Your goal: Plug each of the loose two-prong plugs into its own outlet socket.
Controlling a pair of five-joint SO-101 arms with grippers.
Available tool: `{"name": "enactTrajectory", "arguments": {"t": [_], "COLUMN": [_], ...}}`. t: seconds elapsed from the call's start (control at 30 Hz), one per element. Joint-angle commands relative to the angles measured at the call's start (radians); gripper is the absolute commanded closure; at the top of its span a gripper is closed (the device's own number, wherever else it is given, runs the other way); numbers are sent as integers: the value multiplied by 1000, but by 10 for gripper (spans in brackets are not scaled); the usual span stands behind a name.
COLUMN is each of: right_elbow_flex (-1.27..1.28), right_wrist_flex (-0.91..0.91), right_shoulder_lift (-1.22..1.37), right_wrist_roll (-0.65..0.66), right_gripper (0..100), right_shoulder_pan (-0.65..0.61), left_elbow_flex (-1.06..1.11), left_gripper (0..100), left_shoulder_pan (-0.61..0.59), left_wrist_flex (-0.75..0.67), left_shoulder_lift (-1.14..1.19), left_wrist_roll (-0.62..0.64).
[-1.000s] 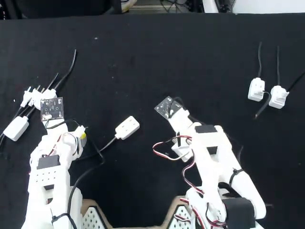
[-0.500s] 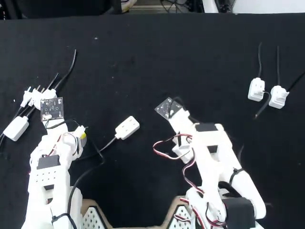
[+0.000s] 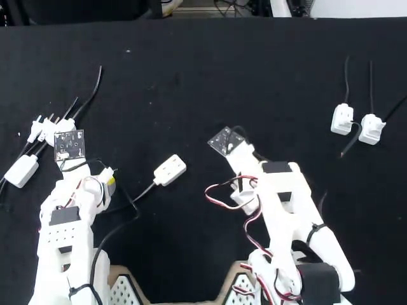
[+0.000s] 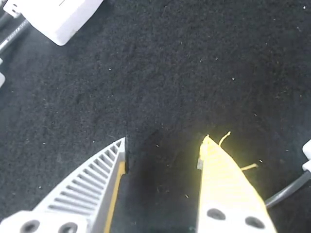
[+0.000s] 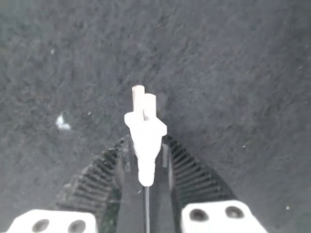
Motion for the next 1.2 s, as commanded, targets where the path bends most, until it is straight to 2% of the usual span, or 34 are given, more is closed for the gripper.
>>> {"name": "enactTrajectory", "arguments": {"t": [0.0,0.1,0.2,0.47,0.67,0.87,1.17], "right_elbow_flex": [-4,-5,-4,-22,-21,-21,-13], "right_wrist_flex": [-44,-43,-40,17,20,17,15], "right_shoulder_lift": [-4,-5,-5,-13,-4,-4,-4], "right_wrist_roll": [2,0,0,-6,-97,-98,-98], "right_gripper": [913,920,992,988,983,907,938], "right_shoulder_pan": [14,15,15,9,9,9,-48], "left_elbow_flex": [-7,-7,-7,-7,-7,-7,-7], "left_gripper": [758,758,758,758,758,758,758], "left_shoulder_pan": [-12,-10,-10,-10,-10,-12,-15], "left_wrist_flex": [2,2,2,2,2,2,2], "left_shoulder_lift": [-15,-15,-15,-15,-15,-15,-15], "left_wrist_roll": [9,9,9,9,9,9,8]}}
